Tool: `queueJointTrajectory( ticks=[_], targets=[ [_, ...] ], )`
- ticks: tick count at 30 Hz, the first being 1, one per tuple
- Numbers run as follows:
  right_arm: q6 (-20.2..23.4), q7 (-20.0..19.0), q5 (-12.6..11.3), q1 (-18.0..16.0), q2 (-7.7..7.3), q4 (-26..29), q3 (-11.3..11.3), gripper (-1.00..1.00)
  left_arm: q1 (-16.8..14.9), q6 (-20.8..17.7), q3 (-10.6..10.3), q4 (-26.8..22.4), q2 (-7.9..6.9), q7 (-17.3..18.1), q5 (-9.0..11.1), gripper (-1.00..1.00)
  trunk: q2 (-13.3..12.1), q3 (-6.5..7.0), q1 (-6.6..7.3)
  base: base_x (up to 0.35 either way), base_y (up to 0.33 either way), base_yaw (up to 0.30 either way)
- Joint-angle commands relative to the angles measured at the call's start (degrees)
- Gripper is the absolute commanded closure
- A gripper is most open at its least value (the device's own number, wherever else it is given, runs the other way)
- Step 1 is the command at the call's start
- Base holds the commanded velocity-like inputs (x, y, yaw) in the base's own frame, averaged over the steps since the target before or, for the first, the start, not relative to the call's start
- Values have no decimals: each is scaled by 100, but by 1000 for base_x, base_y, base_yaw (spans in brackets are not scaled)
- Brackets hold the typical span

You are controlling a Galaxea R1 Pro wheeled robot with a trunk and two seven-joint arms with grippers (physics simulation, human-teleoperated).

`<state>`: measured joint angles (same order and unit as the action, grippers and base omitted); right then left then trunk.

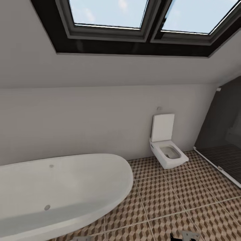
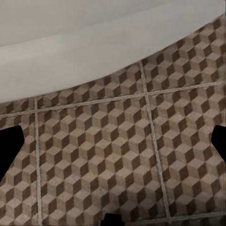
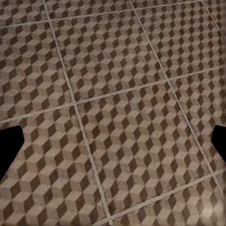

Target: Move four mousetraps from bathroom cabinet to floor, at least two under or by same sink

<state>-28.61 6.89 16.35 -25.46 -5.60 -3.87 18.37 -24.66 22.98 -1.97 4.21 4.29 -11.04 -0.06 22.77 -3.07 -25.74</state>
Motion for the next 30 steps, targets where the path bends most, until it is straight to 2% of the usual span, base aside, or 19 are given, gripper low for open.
queueJointTrajectory(
  ticks=[1,9,30],
  targets=[
    [-31,40,61,-12,-3,-26,26,-100,-12,40,-22,27,2,-30,-3,-100,14,-13,-4,0,-298,0],
    [-31,40,61,-12,-3,-26,26,-100,-12,40,-17,27,-2,-30,-1,-100,14,-13,-4,0,-219,0],
    [-31,-30,161,-12,14,-12,-19,-100,-12,50,-14,27,-21,-28,15,-100,14,-13,-4,0,-10,0]
  ],
)
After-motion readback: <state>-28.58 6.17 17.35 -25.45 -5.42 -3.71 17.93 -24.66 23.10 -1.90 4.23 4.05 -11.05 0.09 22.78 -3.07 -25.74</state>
